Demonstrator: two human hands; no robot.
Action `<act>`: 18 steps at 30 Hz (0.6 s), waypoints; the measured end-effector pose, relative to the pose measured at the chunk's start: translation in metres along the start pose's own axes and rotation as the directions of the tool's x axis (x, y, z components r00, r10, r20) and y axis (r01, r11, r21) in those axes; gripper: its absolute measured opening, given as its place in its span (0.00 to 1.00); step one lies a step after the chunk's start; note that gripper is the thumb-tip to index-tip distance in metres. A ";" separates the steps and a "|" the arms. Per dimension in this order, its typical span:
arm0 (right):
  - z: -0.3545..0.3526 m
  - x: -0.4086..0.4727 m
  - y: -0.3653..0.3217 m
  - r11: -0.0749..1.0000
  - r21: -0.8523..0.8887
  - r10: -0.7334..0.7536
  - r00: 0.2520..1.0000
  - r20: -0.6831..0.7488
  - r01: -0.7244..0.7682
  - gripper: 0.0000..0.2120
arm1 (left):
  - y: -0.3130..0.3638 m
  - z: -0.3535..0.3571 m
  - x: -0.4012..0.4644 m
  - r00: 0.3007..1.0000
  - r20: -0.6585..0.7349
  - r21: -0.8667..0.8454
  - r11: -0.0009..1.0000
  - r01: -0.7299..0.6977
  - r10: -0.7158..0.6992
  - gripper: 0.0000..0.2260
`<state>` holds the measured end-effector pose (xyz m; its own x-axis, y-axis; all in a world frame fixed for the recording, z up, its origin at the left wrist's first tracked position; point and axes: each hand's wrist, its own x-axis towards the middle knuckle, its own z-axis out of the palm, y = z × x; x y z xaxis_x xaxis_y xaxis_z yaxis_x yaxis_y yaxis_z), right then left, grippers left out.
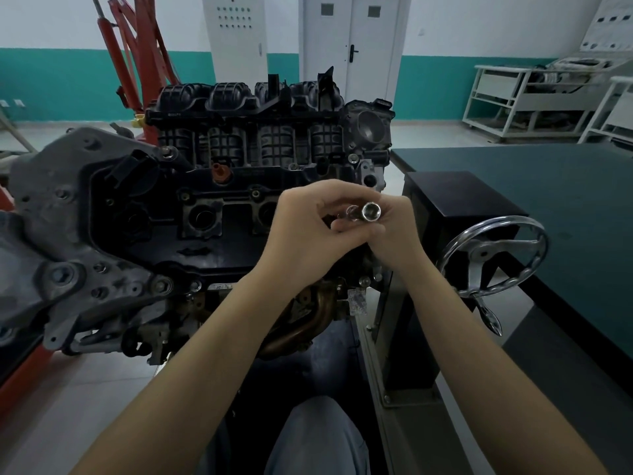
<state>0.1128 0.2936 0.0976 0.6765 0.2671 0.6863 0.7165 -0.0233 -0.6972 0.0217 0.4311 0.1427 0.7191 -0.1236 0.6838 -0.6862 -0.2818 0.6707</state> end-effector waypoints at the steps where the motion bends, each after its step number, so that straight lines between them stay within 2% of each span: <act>1: 0.000 0.000 0.000 1.000 0.003 -0.006 1.000 0.005 0.006 0.11 | 0.000 0.001 -0.001 0.999 -0.039 0.041 0.999 -0.013 0.015 0.14; 3: -0.001 -0.002 0.001 1.000 -0.006 -0.021 1.000 0.022 0.021 0.12 | 0.000 0.002 -0.002 0.996 -0.079 0.063 0.997 -0.033 0.038 0.14; 5: -0.001 -0.005 -0.001 1.000 -0.013 -0.025 0.998 0.051 0.026 0.14 | 0.000 0.003 -0.002 0.997 -0.078 -0.008 1.000 -0.016 0.015 0.16; 8: 0.001 -0.004 -0.003 1.000 -0.005 0.006 0.999 0.038 -0.006 0.12 | -0.001 0.001 -0.001 1.000 0.014 -0.075 0.997 0.018 -0.017 0.17; 10: 0.000 -0.002 -0.003 1.000 0.001 0.021 1.000 -0.004 -0.021 0.12 | 0.001 0.002 -0.001 1.000 -0.002 0.011 1.000 -0.007 0.007 0.15; 13: 0.001 -0.002 -0.002 0.999 -0.033 -0.001 1.000 0.001 0.001 0.11 | 0.001 0.006 -0.001 0.988 -0.134 0.140 0.988 -0.057 0.076 0.12; 15: 0.001 -0.004 -0.002 0.999 -0.030 -0.012 1.000 0.027 0.013 0.12 | 0.002 0.007 -0.001 0.992 -0.124 0.084 0.996 -0.012 0.022 0.12; 18: 0.002 -0.003 -0.003 0.999 -0.024 0.024 0.999 0.048 -0.023 0.12 | 0.002 0.004 0.001 0.999 -0.028 -0.035 0.998 0.045 -0.046 0.15</act>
<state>0.1079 0.2947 0.0973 0.6845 0.3120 0.6588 0.7049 -0.0528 -0.7074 0.0209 0.4263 0.1433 0.7464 -0.0841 0.6602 -0.6568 -0.2533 0.7102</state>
